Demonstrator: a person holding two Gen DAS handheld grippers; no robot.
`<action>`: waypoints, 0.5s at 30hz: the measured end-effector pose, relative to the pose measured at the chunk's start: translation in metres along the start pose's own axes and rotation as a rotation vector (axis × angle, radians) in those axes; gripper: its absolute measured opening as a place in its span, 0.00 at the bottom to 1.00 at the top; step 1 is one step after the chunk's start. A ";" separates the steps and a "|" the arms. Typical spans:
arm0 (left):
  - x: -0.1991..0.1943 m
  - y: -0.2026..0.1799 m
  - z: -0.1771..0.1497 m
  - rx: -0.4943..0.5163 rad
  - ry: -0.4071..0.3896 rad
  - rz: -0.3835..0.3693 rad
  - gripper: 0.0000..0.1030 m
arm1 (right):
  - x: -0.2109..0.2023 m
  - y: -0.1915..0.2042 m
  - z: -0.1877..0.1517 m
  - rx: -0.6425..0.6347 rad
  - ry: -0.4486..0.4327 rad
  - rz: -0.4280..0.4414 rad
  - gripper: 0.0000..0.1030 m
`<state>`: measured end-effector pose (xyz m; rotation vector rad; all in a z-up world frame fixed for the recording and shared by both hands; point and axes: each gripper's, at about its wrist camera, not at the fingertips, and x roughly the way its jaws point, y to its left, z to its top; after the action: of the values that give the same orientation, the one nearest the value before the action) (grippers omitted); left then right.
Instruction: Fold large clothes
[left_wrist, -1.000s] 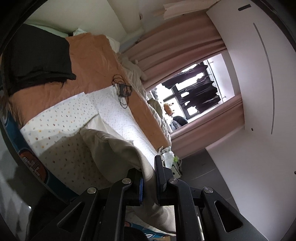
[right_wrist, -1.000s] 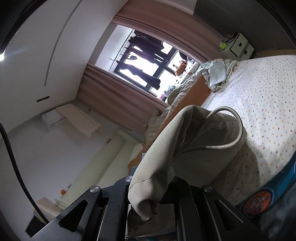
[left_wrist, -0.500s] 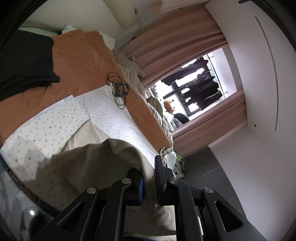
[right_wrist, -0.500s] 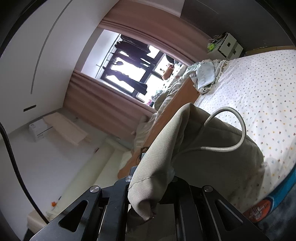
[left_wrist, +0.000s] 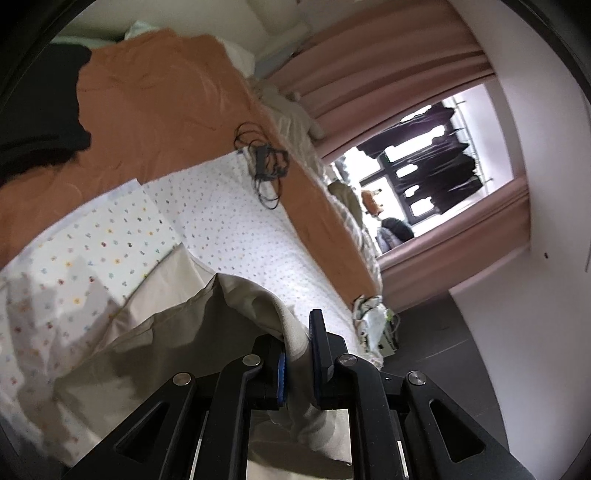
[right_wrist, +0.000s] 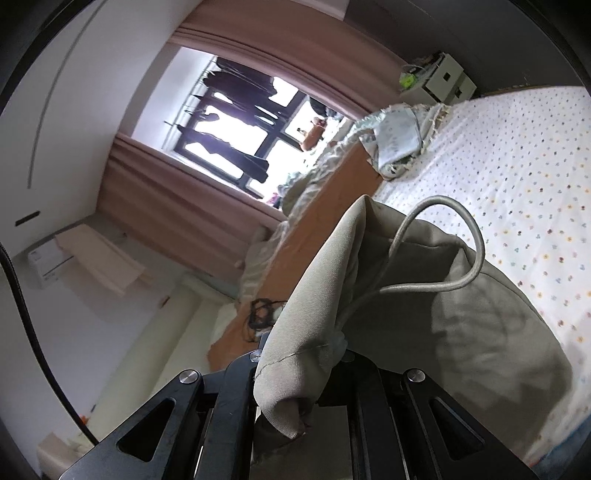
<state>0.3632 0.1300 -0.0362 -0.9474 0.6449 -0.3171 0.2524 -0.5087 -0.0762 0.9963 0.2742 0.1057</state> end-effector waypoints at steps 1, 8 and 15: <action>0.011 0.004 0.002 -0.005 0.008 0.011 0.11 | 0.009 -0.005 0.001 0.005 0.009 -0.011 0.08; 0.075 0.034 0.009 -0.031 0.057 0.080 0.11 | 0.070 -0.050 0.002 0.052 0.069 -0.095 0.08; 0.117 0.060 0.006 -0.105 0.124 0.105 0.57 | 0.109 -0.093 -0.008 0.117 0.151 -0.252 0.30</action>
<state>0.4554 0.1065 -0.1269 -0.9953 0.8283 -0.2514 0.3512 -0.5296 -0.1776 1.0635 0.5469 -0.0662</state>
